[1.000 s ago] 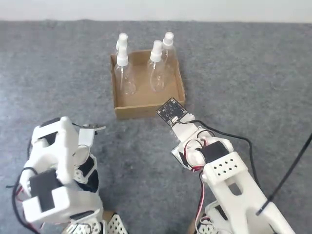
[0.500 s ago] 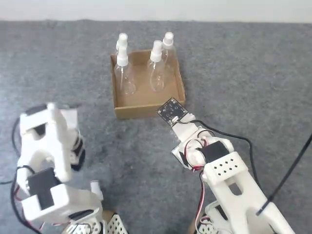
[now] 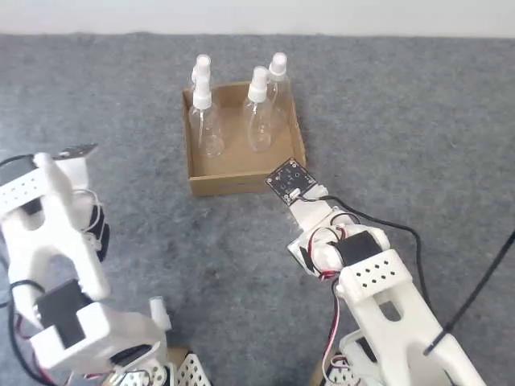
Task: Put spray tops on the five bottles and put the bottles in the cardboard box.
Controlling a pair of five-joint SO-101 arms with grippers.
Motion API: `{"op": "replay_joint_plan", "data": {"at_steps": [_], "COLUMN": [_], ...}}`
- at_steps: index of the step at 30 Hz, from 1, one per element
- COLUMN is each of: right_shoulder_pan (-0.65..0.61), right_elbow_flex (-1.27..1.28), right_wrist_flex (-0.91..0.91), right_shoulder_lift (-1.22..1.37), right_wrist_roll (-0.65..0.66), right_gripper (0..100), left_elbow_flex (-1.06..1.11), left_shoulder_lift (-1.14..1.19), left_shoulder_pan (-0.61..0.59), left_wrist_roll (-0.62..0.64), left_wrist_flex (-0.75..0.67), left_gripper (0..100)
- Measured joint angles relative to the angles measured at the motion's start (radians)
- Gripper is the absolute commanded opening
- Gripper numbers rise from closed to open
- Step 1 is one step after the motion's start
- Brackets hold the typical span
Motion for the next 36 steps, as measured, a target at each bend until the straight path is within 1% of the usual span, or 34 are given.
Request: {"op": "replay_joint_plan", "data": {"at_steps": [2,6,8,12,18,21,29,36], "right_shoulder_pan": [0.0,0.0,0.0,0.0,0.0,0.0,0.0,0.002], "right_elbow_flex": [0.0,0.0,0.0,0.0,0.0,0.0,0.0,0.054], "right_wrist_flex": [0.0,0.0,0.0,0.0,0.0,0.0,0.0,-0.084], "right_shoulder_lift": [0.0,0.0,0.0,0.0,0.0,0.0,0.0,0.0], "right_wrist_roll": [0.0,0.0,0.0,0.0,0.0,0.0,0.0,0.0], "right_gripper": [7.6,7.6,7.6,7.6,7.6,7.6,7.6,7.6], "left_elbow_flex": [-0.005,-0.005,-0.005,0.037,0.195,0.307,0.617,0.83], "left_shoulder_lift": [-0.034,-0.181,-0.269,-0.431,-0.617,-0.71,-1.031,-1.281], "left_shoulder_pan": [-0.008,-0.009,-0.011,-0.011,-0.002,0.026,0.12,0.166], "left_wrist_roll": [0.0,0.009,0.057,0.095,0.161,0.195,0.334,0.41], "left_wrist_flex": [0.0,0.0,0.0,-0.002,-0.104,-0.169,-0.361,-0.489], "left_gripper": [1,1,1,1,1,1,1,1]}}
